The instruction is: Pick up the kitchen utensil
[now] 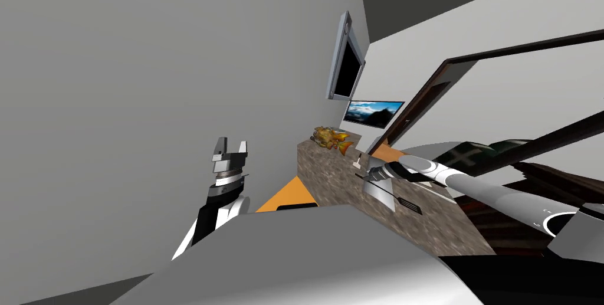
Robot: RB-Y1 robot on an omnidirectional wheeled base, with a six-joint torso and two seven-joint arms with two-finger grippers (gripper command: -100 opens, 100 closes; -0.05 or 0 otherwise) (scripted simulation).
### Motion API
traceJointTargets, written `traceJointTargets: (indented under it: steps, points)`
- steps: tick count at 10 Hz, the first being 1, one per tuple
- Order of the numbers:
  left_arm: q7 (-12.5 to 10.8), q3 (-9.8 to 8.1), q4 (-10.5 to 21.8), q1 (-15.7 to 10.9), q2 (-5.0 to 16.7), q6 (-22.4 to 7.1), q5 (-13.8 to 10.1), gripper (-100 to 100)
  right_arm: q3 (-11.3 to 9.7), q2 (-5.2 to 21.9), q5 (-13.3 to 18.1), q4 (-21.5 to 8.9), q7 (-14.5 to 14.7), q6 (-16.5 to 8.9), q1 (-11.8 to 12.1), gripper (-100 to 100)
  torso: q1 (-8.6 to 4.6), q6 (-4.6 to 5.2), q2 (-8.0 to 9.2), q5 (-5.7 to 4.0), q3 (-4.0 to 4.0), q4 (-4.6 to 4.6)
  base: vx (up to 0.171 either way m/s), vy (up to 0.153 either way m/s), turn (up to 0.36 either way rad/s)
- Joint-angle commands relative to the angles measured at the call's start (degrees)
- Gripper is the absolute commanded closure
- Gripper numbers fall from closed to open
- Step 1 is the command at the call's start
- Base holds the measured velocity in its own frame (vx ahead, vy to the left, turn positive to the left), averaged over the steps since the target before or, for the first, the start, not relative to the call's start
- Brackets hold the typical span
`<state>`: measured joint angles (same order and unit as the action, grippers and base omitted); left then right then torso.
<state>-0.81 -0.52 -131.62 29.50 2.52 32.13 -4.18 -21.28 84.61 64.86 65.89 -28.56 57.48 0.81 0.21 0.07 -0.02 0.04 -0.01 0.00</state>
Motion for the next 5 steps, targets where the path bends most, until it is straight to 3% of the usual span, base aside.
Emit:
traceJointTargets:
  steps: [1,2,5]
  points:
    - [0.0,0.00,0.0,0.0,0.0,0.0,0.0,0,-2.1,2.5,0.3,-1.4,1.5,0.4,2.7,-100,0.00,0.00,0.00,0.00,0.00,0.00,0.016,0.047,0.291]
    - [0.0,0.00,0.0,0.0,0.0,0.0,0.0,0,-2.1,2.5,0.3,-1.4,1.5,0.4,2.7,-100,0.01,0.03,0.03,0.02,0.02,0.01,0.015,0.025,0.077]
    - [0.0,-0.01,0.0,0.0,0.0,0.0,0.0,0,-5.2,5.1,1.3,-2.5,2.5,0.7,5.3,-100,-0.09,0.04,0.02,-0.02,0.01,0.01,0.019,0.026,0.128]
